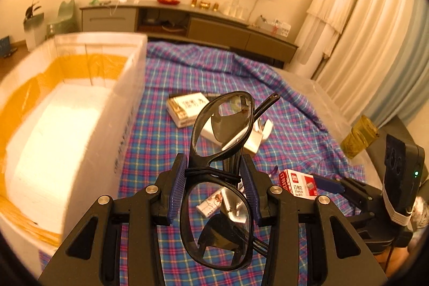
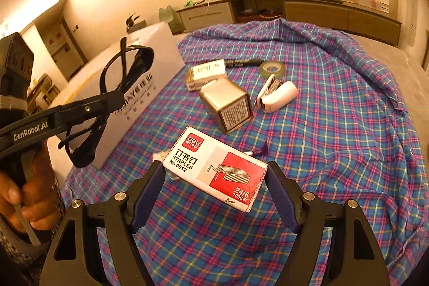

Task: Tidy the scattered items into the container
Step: 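Carry the glasses and staples box over the white box with both tools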

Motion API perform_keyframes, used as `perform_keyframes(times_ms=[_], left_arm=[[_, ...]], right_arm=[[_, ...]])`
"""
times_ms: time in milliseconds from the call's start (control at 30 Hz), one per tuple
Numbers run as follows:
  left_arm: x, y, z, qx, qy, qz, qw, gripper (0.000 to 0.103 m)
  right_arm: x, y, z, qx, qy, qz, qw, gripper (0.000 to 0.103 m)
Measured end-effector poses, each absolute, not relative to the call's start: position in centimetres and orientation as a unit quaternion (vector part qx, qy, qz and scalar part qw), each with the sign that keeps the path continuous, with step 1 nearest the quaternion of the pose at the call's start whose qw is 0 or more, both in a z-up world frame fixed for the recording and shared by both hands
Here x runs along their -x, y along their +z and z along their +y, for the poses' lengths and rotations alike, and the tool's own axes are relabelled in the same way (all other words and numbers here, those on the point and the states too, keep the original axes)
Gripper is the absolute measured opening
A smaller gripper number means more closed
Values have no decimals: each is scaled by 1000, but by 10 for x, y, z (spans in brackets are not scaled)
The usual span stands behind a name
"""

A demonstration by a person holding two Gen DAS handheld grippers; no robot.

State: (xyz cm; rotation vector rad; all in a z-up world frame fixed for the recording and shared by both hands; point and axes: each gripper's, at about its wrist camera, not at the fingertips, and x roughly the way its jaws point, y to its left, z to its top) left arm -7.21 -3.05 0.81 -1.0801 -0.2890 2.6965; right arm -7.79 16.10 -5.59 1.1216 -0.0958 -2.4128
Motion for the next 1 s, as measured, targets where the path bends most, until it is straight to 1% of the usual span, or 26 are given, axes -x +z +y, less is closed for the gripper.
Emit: perform_keyframes(times_ms=[200, 400, 700, 1000], left_arm=[[62, 33, -49, 337, 929, -108, 106, 43], [60, 43, -72, 325, 933, -124, 96, 42], [55, 55, -97, 306, 939, -138, 80, 43], [45, 65, -122, 299, 941, -146, 58, 43]], right_arm=[[71, -31, 148, -390, -891, -40, 229, 77], [62, -11, 127, -376, -896, -47, 230, 77], [57, 20, 85, -364, -893, -49, 260, 77], [56, 43, 55, -362, -879, -78, 301, 77]])
